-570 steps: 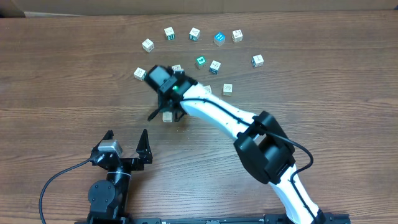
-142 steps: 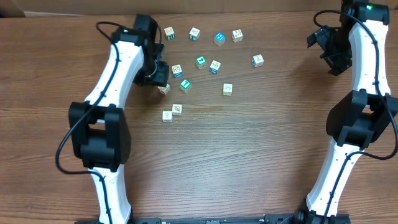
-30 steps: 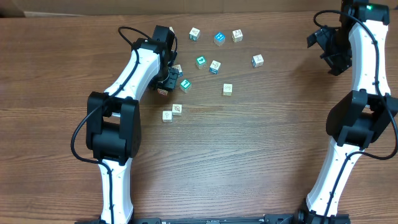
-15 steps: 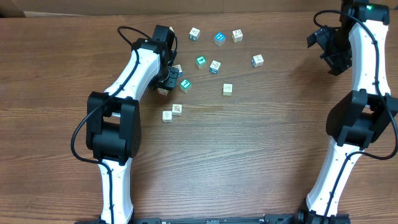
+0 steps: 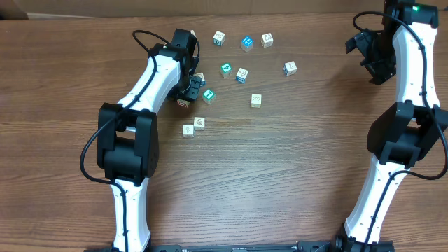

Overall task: Form a circle
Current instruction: 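Close the left gripper on the green R elephant block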

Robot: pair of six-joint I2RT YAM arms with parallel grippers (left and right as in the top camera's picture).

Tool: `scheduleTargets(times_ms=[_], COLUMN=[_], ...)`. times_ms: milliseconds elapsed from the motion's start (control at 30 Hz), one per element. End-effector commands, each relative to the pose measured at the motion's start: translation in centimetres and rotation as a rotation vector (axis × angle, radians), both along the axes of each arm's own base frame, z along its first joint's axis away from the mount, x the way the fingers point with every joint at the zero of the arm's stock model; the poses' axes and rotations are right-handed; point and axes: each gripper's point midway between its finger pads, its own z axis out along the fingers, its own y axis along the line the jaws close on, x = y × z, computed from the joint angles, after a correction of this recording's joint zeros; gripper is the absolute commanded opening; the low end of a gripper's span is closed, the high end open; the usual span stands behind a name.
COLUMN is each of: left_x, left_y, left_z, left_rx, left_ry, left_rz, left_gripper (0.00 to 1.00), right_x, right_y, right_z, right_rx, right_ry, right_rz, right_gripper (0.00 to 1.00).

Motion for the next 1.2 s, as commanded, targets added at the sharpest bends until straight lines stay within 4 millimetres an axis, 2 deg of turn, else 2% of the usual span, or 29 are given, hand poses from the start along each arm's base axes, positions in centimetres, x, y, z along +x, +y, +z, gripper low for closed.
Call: scheduleTargets(times_ms=[0, 500, 733, 1167], left_x=[-0.27, -0.35, -0.54, -0.73], left_y=[0.5, 0.57, 0.61, 0.67], left_z=[-0.78, -0.79, -0.81, -0.86], left_rx=[0.009, 0.013, 0.015, 0.018], left_ry=[0.018, 0.021, 0.028, 0.036], left_rz=[0.017, 0.018, 0.017, 0.013], left_gripper=[0.42, 0.39, 0.43, 0.39], right_x=[0.27, 0.27, 0.27, 0.27], right_y=[-0.18, -0.18, -0.18, -0.18], right_z=[1.8, 1.8, 1.8, 1.8], right_rx=[-0.012, -0.012, -0.012, -0.012], right_ry=[-0.044, -0.044, -0.044, -0.044], right_rz=[0.0, 0.0, 0.0, 0.0], right_gripper=[1.0, 1.0, 1.0, 1.0])
